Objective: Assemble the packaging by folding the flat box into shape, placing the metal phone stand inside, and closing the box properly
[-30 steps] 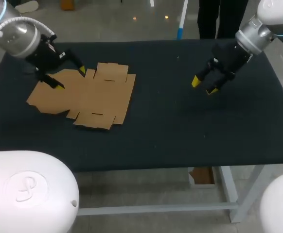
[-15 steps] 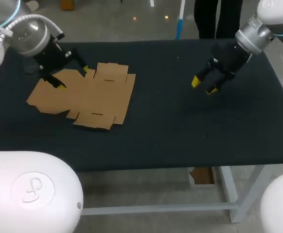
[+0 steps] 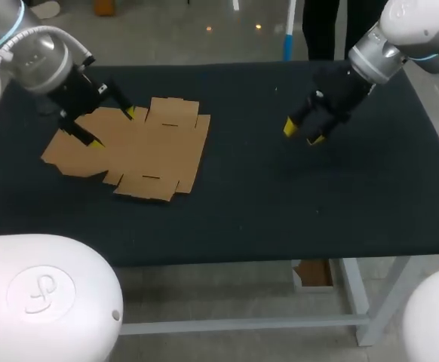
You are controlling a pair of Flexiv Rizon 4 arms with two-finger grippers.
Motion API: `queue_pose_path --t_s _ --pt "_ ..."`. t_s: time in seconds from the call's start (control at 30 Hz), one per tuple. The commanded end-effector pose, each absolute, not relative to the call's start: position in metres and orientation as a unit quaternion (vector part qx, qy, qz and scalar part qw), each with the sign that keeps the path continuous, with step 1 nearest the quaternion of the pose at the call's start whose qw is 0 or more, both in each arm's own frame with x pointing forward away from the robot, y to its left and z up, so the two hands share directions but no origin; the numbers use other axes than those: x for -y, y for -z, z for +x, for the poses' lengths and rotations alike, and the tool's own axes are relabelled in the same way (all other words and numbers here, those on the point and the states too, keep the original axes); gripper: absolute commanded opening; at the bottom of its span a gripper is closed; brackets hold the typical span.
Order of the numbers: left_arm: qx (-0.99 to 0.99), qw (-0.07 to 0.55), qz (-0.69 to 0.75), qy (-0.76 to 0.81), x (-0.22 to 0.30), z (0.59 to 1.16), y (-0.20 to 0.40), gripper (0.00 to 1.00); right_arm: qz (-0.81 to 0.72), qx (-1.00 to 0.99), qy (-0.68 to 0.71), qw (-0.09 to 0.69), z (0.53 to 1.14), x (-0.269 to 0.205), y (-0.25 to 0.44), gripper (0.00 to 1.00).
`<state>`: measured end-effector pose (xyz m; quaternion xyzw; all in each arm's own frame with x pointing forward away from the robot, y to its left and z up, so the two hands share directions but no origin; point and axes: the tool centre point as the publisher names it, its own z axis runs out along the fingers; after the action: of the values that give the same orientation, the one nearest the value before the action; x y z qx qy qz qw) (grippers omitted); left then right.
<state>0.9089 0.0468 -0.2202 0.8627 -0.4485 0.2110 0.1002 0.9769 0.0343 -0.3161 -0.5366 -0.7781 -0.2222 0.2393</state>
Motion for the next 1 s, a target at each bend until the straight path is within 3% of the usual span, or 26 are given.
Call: queue_pose_path --t_s 0.03,1.0 --pt "0.412 0.101 0.878 -0.222 -0.049 0.889 0.226 1.0 -0.533 0.779 0.221 0.246 0.987 -0.033 0.318 1.0" --pt "0.261 0.084 0.937 -0.214 -0.019 0.846 0.277 1.0 -0.578 0.739 0.247 0.241 0.997 -0.009 0.322 1.0"
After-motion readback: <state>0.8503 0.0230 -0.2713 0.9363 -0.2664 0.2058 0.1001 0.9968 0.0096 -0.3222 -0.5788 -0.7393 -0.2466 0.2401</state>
